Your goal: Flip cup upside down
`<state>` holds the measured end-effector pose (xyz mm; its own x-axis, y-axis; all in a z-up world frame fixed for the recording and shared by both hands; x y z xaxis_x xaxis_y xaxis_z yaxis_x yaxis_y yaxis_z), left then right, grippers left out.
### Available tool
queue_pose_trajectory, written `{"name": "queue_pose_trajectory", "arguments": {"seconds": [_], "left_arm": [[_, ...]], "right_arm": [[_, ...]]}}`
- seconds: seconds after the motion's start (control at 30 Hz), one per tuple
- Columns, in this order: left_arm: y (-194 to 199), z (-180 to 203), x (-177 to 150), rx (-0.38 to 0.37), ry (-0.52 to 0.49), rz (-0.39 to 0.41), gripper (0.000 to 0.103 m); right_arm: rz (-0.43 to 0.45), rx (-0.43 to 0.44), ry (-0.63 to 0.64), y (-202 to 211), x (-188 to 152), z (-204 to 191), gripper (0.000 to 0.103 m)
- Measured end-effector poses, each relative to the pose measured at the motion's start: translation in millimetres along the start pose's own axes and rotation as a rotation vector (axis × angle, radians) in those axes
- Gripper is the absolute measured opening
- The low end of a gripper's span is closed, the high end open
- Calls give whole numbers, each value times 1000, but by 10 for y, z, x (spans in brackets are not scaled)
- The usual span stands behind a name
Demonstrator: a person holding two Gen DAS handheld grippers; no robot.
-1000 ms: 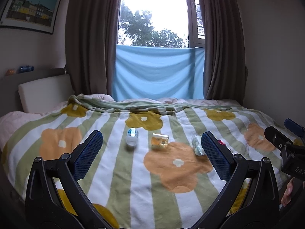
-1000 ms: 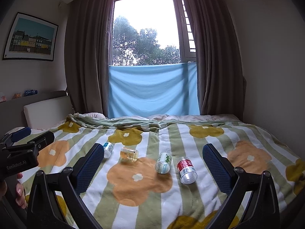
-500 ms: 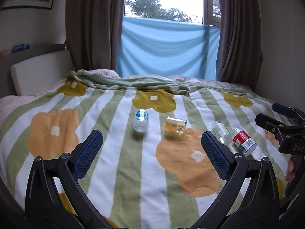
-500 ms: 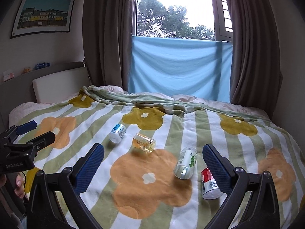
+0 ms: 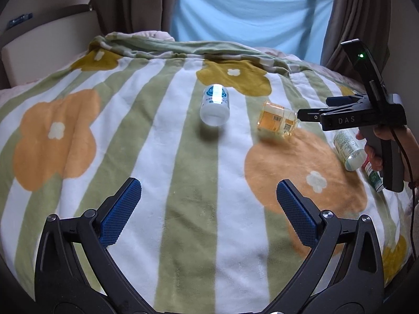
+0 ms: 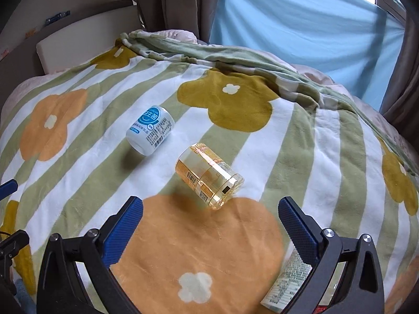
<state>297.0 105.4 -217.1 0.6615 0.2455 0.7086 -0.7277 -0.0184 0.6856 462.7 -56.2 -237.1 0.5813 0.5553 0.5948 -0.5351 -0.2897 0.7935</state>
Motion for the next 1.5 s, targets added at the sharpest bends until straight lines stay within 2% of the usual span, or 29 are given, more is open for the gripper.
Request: {"name": "queue_pose_trajectory", "arguments": {"seconds": [0.1,0.17,0.27,0.37,0.5,0.67,0.87,1.1,1.3,1.5], "left_arm": [[-38,-40,-52,10,0,-26,103],[-60,-53,-77,15,-3,-43,103],[-83,-48,-109,23,-18,-61,103],[-101,-26,-151,26,-31,-75,103],[-115,-6,-222,19,-36,-96,103],[-58,21,-268,19,-50,-95,103],[81,30,-265,-7,-33,-89,103],[323,82,-340,-25,-41,-87,103],[605,173,-474,-41,-65,-78,103],[822,247,-646,-49,-86,-88,103]], "right_arm": [[-87,14,80,-371,82,-21,100],[-145,9,123,-595,111,-19,89],[-216,-8,168,-849,139,-11,78],[-282,-41,212,-1019,116,-6,77],[-328,-75,245,-1103,63,18,73],[-319,-83,250,-1082,65,35,69],[-299,-7,150,-874,46,29,67],[-243,97,136,-219,-121,-189,66],[-235,187,183,369,-575,-545,66],[-272,259,246,707,-1179,-928,66]]}}
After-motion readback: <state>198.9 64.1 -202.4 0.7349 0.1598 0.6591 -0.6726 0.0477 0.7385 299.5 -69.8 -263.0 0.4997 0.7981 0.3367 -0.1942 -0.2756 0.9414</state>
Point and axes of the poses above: each gripper's, at about its wrist camera, not at the fingertips, and y roughly against the way its jaws point, z to its right, x to its top, the point moved 7 cm from there along -y, roughly the way its jaws point, and after that the axes turned 8 degrees about y, right-handed, at the moved point
